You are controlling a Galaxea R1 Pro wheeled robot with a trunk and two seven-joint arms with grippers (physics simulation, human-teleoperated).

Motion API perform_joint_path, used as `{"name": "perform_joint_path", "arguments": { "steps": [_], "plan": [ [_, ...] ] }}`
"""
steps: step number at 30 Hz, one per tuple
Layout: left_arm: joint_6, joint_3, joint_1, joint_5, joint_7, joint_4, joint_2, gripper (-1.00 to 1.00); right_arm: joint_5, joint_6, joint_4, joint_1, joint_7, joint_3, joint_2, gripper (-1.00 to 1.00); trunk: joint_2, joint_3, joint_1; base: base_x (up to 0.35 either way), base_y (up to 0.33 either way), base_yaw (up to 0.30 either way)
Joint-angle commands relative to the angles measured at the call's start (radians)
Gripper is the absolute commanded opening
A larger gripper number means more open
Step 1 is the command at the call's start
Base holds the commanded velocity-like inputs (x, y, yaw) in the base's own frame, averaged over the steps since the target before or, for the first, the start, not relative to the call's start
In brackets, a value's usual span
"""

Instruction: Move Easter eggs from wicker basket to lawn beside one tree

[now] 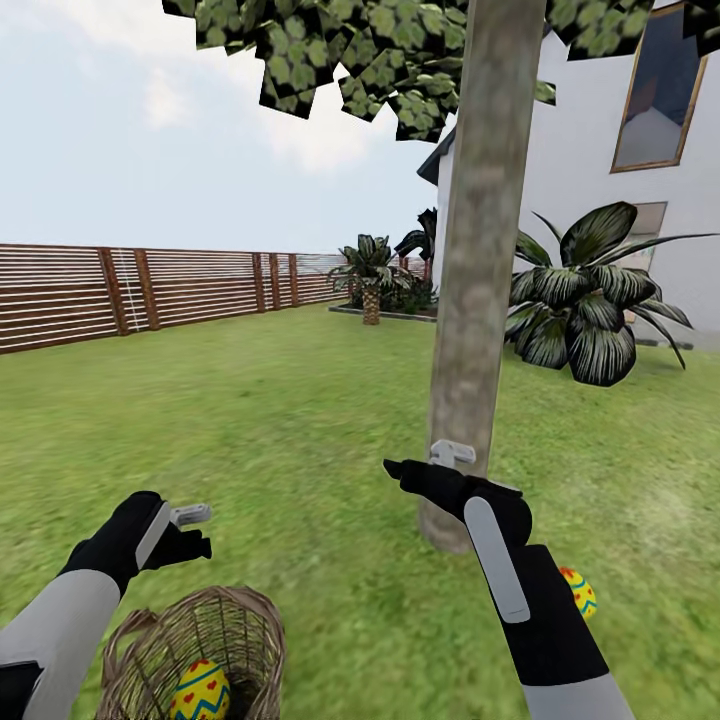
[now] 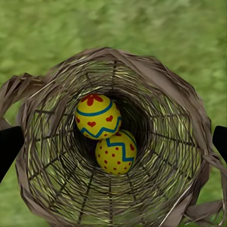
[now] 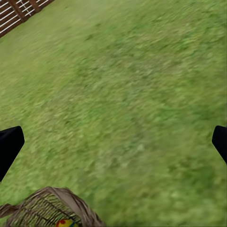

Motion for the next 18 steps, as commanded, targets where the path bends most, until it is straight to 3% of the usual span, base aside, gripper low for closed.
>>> {"name": "perform_joint_path", "arguments": {
  "steps": [1, 18],
  "plan": [
    [0.002, 0.002, 0.000, 0.004, 0.000, -0.001, 0.000, 1.00, -0.011, 0.003, -0.001, -0.001, -0.010, 0.000, 0.000, 1.00, -0.008, -0.004, 0.004, 0.000, 0.000, 0.000],
    [-0.016, -0.001, 0.000, 0.004, 0.001, -0.001, 0.000, 1.00, -0.011, 0.002, 0.002, -0.001, -0.010, 0.001, 0.000, 1.00, -0.127, -0.058, 0.069, 0.000, 0.000, 0.000]
  ]
}}
